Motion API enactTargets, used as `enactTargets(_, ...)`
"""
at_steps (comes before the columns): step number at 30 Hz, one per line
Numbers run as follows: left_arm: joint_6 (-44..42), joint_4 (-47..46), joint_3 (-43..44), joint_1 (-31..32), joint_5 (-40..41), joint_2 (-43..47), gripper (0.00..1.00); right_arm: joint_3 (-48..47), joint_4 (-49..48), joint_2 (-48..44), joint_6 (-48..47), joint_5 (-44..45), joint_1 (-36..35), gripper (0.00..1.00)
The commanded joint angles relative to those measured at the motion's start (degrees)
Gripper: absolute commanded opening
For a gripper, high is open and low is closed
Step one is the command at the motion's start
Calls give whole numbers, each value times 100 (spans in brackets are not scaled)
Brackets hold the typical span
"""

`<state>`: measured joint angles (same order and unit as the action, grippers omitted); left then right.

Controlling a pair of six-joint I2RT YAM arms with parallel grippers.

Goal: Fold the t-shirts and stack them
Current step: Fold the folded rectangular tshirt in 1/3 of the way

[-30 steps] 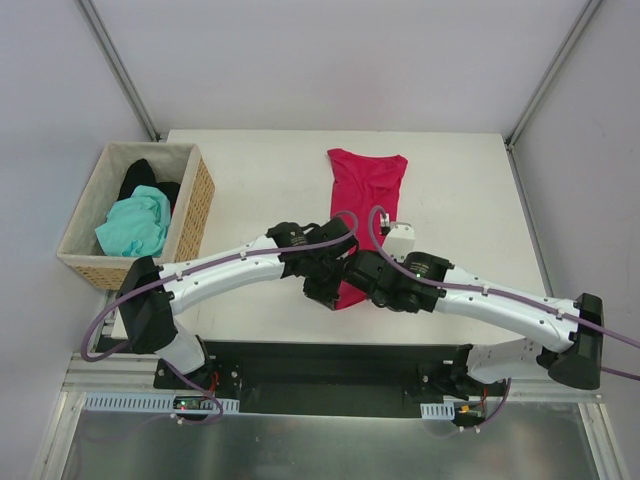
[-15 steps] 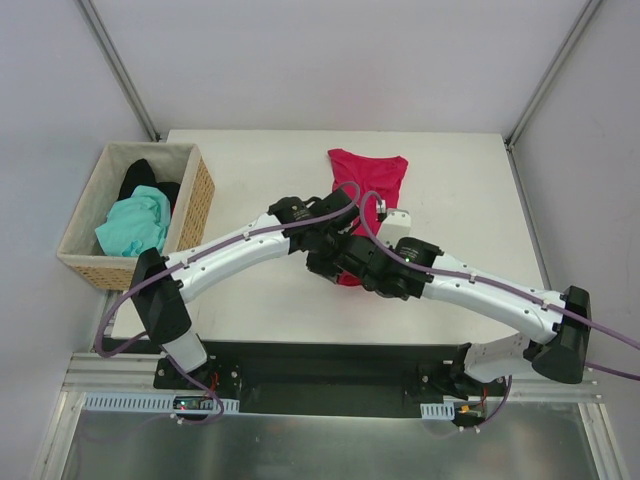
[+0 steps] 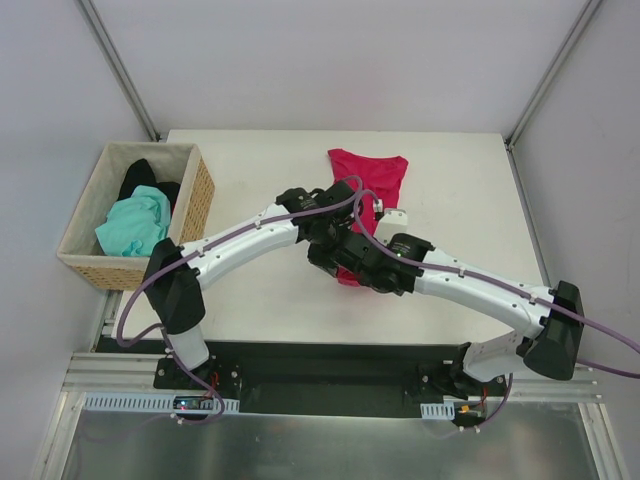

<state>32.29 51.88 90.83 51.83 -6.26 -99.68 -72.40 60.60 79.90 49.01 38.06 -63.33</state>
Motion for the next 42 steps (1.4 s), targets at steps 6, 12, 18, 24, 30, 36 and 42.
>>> enactTargets(6, -329, 139, 304, -270, -288, -324, 0, 33, -224, 157, -182, -308, 286, 1)
enactTargets(12, -417, 147, 374, -525, -314, -377, 0, -63, -338, 324, -383, -405, 488, 1)
enactTargets(18, -540, 138, 488, -885, -358, -447, 0, -160, -496, 491, -595, -545, 769, 1)
enactTargets(24, -672, 147, 909, -1105, -525, -771, 0, -231, -628, 650, -797, -642, 1165, 1)
enactTargets(30, -803, 217, 1550, -1211, -789, -1343, 0, -388, -769, 860, -1051, -704, 1578, 1)
enactTargets(36, -962, 340, 2298, -1386, -894, -1906, 0, -634, -936, 1229, -1403, -826, 1920, 1)
enactTargets(42, -1067, 437, 2668, -1632, -921, -2205, 0, -1038, -1077, 1634, -1825, -1055, 2237, 1)
